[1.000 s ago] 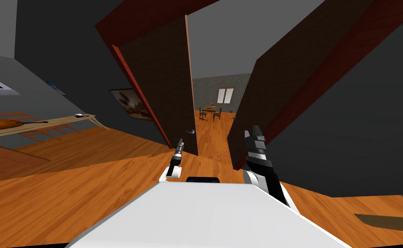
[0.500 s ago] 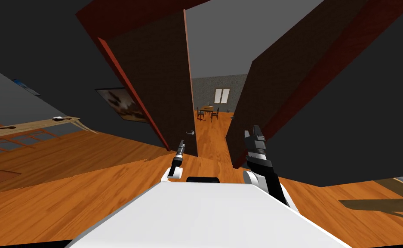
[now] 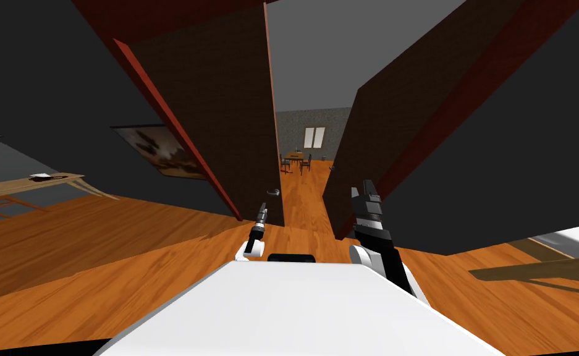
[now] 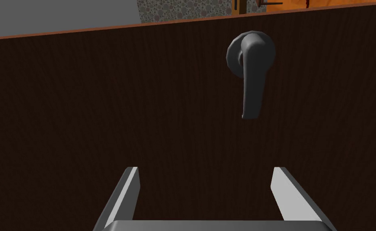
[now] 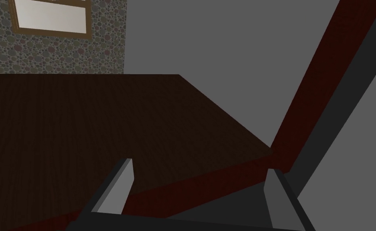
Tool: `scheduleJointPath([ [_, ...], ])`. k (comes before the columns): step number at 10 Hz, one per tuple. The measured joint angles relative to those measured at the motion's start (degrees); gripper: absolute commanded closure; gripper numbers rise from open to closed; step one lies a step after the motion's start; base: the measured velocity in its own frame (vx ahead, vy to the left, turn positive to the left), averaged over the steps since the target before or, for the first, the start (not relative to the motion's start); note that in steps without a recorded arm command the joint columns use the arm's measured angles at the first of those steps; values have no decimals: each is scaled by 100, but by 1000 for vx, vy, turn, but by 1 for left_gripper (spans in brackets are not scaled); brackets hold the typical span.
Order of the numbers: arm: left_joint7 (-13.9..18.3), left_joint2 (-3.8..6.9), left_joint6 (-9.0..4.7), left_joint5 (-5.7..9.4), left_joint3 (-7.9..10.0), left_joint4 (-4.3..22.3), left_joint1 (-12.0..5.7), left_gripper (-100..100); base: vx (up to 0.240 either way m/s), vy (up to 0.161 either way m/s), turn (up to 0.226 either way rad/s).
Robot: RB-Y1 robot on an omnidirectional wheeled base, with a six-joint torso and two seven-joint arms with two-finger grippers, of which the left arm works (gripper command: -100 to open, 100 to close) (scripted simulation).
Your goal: Push the door open
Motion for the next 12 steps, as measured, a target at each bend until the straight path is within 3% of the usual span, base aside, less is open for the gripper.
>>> scheduleJointPath([
  [8,9,-210,-193,63,15,995,-359,-100,33,93,-109],
  [12,12,-322,-235,83,13,1313,-462,-100,26,68,-67],
])
